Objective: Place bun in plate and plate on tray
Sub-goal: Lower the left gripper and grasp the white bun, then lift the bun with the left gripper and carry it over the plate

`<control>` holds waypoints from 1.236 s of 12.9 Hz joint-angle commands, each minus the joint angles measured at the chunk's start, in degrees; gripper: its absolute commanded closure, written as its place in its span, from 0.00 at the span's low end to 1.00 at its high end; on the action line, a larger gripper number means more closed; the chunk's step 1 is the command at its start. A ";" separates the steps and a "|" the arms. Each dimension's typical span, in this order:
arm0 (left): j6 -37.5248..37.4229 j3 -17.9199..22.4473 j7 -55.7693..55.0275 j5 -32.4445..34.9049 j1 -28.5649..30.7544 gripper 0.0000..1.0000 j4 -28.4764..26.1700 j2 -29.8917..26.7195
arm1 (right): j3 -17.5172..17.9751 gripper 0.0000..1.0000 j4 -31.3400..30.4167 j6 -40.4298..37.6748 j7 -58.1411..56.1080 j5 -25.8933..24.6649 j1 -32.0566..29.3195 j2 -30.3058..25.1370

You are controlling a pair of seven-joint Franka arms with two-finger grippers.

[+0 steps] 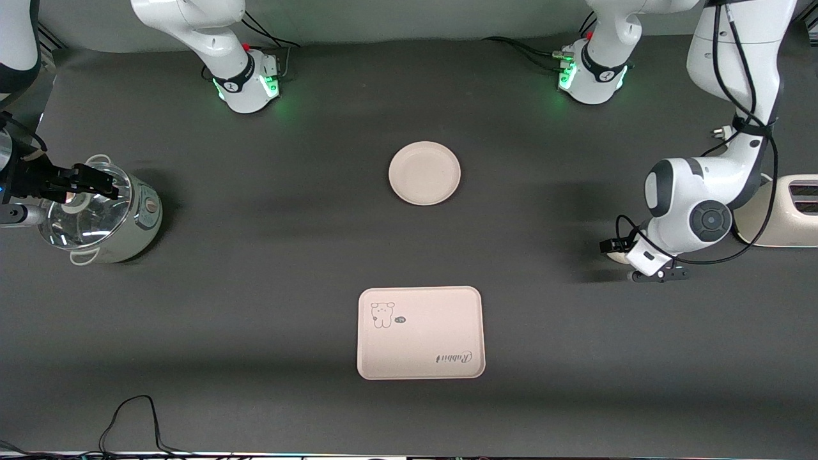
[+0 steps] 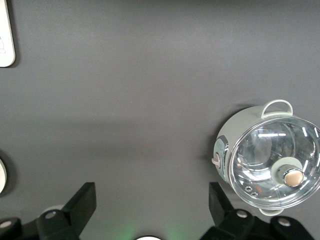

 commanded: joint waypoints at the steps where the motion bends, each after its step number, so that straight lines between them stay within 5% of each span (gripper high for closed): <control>1: 1.93 0.36 -0.68 -0.80 -0.63 0.06 -0.94 0.30 | -0.39 0.00 0.19 -0.23 -1.13 -0.46 0.23 -0.11; 2: 1.94 0.36 -0.77 -0.80 -0.71 0.09 -0.94 0.39 | -0.39 0.00 0.19 -0.23 -1.13 -0.46 0.23 -0.11; 5: 1.15 0.36 -0.94 -0.80 -0.63 0.52 -0.76 -0.05 | -0.39 0.00 0.19 -0.23 -1.13 -0.46 0.23 -0.11; 12: -10.17 0.44 -1.21 -0.71 -0.45 0.55 0.03 -10.39 | -0.39 0.00 0.19 -0.23 -1.13 -0.38 0.23 -0.11; 16: -35.00 0.71 -1.65 0.60 -0.19 0.55 8.17 -22.26 | -0.39 0.00 0.19 -0.23 -1.13 -0.38 0.23 -0.11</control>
